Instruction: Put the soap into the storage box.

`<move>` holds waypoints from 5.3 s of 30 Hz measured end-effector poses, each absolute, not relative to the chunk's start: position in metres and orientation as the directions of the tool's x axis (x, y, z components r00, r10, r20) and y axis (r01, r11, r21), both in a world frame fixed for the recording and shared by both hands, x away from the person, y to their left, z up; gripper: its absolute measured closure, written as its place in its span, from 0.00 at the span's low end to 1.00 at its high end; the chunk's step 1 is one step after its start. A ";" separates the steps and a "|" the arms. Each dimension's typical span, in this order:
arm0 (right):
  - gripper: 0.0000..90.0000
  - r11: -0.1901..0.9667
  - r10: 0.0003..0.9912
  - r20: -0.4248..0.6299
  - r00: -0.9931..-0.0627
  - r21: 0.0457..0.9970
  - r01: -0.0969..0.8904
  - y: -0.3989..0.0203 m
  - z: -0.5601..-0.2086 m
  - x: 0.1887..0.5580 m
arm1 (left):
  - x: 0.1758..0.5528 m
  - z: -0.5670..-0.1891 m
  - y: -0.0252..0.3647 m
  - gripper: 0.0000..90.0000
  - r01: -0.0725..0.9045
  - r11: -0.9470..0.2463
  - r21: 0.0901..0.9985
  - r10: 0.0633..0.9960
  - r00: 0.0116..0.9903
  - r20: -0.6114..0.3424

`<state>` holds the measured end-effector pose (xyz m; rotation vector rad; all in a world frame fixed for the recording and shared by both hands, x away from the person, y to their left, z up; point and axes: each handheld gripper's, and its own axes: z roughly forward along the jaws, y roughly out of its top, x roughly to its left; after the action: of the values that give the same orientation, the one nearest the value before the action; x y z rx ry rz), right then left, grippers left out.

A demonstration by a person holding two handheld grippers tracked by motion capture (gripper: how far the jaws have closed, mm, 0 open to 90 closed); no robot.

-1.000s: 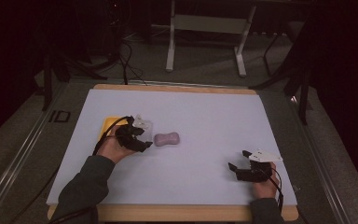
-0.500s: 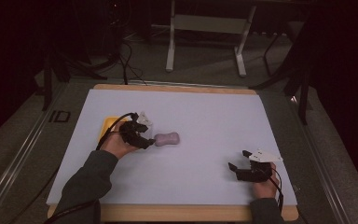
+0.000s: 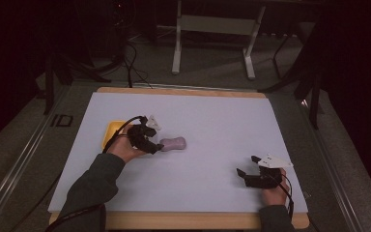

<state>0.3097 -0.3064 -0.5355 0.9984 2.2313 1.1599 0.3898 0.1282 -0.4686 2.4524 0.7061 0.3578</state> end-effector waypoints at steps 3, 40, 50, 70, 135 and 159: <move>0.20 0.390 0.761 -0.047 -0.647 0.830 0.399 -0.306 -0.536 0.310 | 0.393 -0.470 0.126 0.43 0.410 -0.709 0.574 0.553 0.828 0.093; 0.20 0.396 0.760 -0.051 -0.648 0.827 0.399 -0.306 -0.536 0.310 | 0.411 -0.476 0.102 0.36 0.404 -0.750 0.523 0.499 0.866 0.046; 0.20 0.396 0.759 -0.051 -0.649 0.828 0.398 -0.306 -0.536 0.310 | 0.419 -0.478 0.095 0.42 0.415 -0.751 0.514 0.500 0.866 0.030; 0.20 0.388 0.763 -0.041 -0.645 0.827 0.406 -0.306 -0.536 0.310 | 0.432 -0.497 0.071 0.31 0.430 -0.770 0.472 0.492 0.870 0.010; 0.20 0.386 0.762 -0.036 -0.647 0.827 0.409 -0.307 -0.536 0.311 | 0.445 -0.499 0.036 0.51 0.491 -0.858 0.151 0.496 0.868 -0.010; 0.20 0.385 0.761 -0.033 -0.648 0.826 0.411 -0.307 -0.536 0.311 | 0.445 -0.497 0.032 0.56 0.493 -0.861 0.129 0.498 0.867 0.010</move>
<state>0.3112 -0.3071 -0.5356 1.0113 2.2407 1.1640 0.4455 0.0323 -0.4971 2.9172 0.7766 0.0640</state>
